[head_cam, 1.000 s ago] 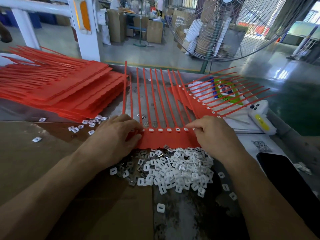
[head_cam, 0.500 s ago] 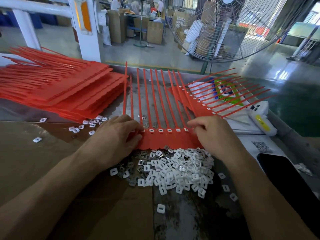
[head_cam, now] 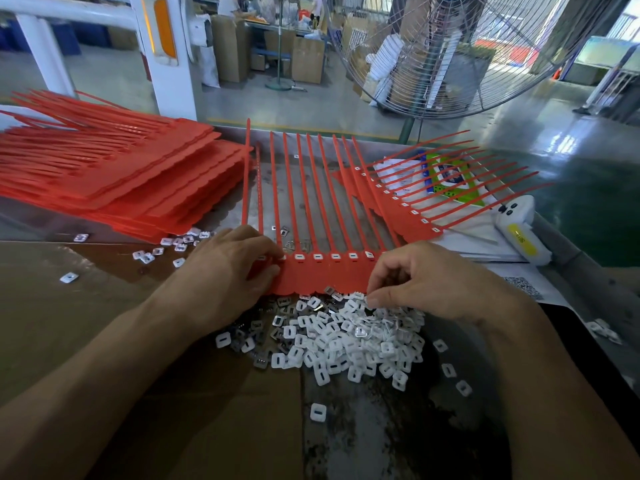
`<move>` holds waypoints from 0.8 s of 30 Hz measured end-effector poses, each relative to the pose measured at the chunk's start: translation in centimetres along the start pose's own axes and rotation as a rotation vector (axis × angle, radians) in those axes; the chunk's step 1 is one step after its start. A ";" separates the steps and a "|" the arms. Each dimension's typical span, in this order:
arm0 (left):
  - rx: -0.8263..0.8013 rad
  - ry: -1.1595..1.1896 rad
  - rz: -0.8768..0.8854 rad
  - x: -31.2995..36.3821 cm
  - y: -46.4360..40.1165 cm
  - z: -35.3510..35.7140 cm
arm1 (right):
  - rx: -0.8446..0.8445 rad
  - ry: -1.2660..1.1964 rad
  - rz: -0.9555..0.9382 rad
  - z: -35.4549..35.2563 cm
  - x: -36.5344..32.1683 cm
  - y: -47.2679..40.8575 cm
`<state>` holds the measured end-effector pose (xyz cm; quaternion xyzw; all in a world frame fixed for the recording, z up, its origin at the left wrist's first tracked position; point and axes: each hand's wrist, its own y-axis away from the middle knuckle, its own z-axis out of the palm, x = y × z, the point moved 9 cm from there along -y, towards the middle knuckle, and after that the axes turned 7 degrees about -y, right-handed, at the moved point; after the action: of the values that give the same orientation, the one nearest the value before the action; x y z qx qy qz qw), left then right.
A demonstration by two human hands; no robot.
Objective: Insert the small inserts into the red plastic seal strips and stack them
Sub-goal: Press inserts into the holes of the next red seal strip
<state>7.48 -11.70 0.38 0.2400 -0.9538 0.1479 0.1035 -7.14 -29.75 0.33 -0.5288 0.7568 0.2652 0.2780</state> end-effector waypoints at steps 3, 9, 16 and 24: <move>-0.012 -0.002 -0.002 0.0 0.0 0.0 | -0.027 0.060 0.059 0.3 0.4 0.0; -0.017 0.006 0.000 0.0 0.0 0.0 | -0.011 -0.049 0.004 0.1 0.1 -0.1; 0.009 0.008 0.013 -0.1 0.0 -0.1 | 0.436 -0.245 -0.068 -4.2 1.2 0.1; 0.008 0.002 0.021 -0.1 0.0 0.0 | 0.619 -0.203 0.115 -5.8 4.8 0.2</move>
<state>7.58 -11.62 0.37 0.2302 -0.9556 0.1529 0.1019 -9.48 -36.88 1.10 -0.3463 0.7986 0.0891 0.4841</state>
